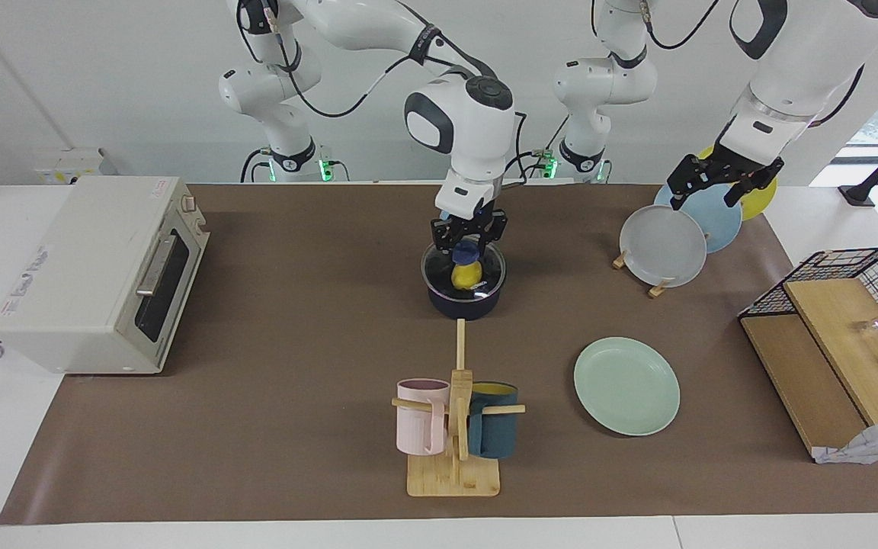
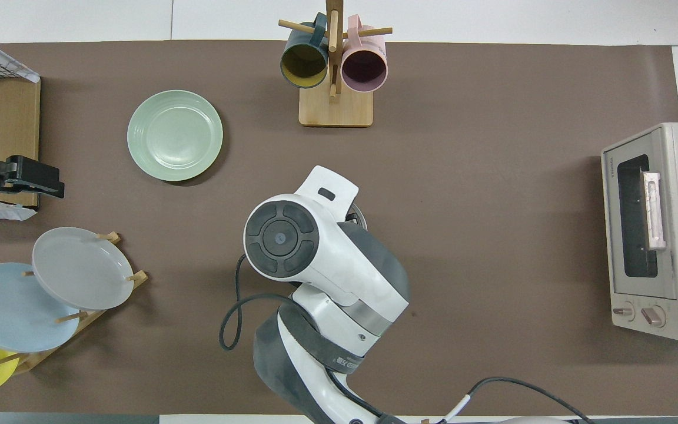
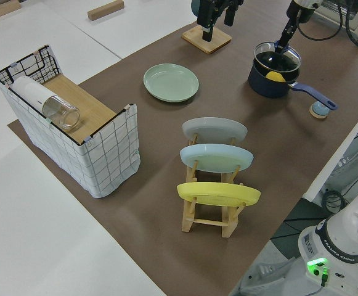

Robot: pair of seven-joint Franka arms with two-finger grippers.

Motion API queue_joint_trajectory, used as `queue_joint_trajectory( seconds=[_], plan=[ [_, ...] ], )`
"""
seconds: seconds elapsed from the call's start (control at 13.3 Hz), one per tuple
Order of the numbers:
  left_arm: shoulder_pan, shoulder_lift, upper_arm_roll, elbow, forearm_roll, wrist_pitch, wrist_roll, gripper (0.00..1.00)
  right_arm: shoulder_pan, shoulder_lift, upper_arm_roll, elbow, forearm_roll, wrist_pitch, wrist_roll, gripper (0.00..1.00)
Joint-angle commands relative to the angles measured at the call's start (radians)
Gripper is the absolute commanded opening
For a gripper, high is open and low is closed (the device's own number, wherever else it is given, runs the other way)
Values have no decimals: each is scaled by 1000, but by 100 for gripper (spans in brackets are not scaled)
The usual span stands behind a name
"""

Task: Transfer potato from pot to plate

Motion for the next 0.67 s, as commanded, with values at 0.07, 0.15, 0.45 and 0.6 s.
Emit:
queue_joint_trajectory(
  seconds=[0.07, 0.15, 0.45, 0.6],
  plan=[
    [10, -27, -6, -27, 16, -1, 5, 100, -101, -83, 5, -3, -7, -71, -117, 16],
    [10, -27, -6, -27, 16, -1, 5, 100, -146, -95, 5, -3, -3, -83, -170, 16],
    [10, -27, -6, -27, 16, -1, 5, 100, -345, -121, 6, -15, 49, -129, -443, 16],
    [10, -27, -6, -27, 16, -1, 5, 100, -428, -121, 6, -29, 63, -129, -546, 16]
  ],
)
